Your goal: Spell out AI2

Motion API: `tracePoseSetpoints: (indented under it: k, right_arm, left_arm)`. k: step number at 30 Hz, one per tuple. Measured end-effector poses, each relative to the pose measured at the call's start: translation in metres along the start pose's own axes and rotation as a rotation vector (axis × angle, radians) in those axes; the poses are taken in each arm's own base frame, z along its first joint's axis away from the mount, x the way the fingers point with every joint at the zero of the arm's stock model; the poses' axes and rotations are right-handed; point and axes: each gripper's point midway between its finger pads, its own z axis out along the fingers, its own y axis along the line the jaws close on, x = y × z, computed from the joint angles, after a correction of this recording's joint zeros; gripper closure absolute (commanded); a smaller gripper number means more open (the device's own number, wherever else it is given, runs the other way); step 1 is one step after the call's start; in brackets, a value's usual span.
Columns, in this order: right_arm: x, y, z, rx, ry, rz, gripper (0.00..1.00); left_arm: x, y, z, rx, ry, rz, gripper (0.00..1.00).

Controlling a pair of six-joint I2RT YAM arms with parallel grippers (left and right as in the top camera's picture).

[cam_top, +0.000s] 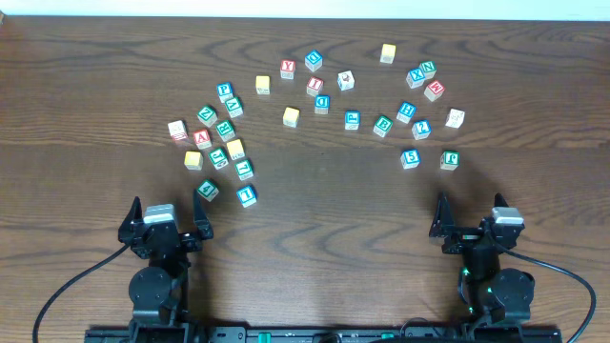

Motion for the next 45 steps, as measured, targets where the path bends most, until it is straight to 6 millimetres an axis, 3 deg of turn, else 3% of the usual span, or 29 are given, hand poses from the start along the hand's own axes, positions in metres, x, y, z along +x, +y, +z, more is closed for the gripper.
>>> tracePoseSetpoints:
  k: [30,39,41,45]
  right_arm:
    - [0.000,0.000,0.000,0.000,0.000,0.000,0.01]
    - [0.000,0.000,0.000,0.000,0.000,0.000,0.01]
    - [0.000,0.000,0.000,0.000,0.000,0.000,0.01]
    - [0.000,0.000,0.000,0.000,0.000,0.000,0.01]
  left_arm:
    - [0.000,0.000,-0.001,0.000,0.007,0.001,0.02]
    - [0.022,-0.001,0.004,0.002,0.153,0.029,0.02]
    - [0.017,-0.001,0.006,0.002,0.176,0.033,0.02]
    - [-0.013,-0.002,0.012,0.002,0.181,0.030,0.02]
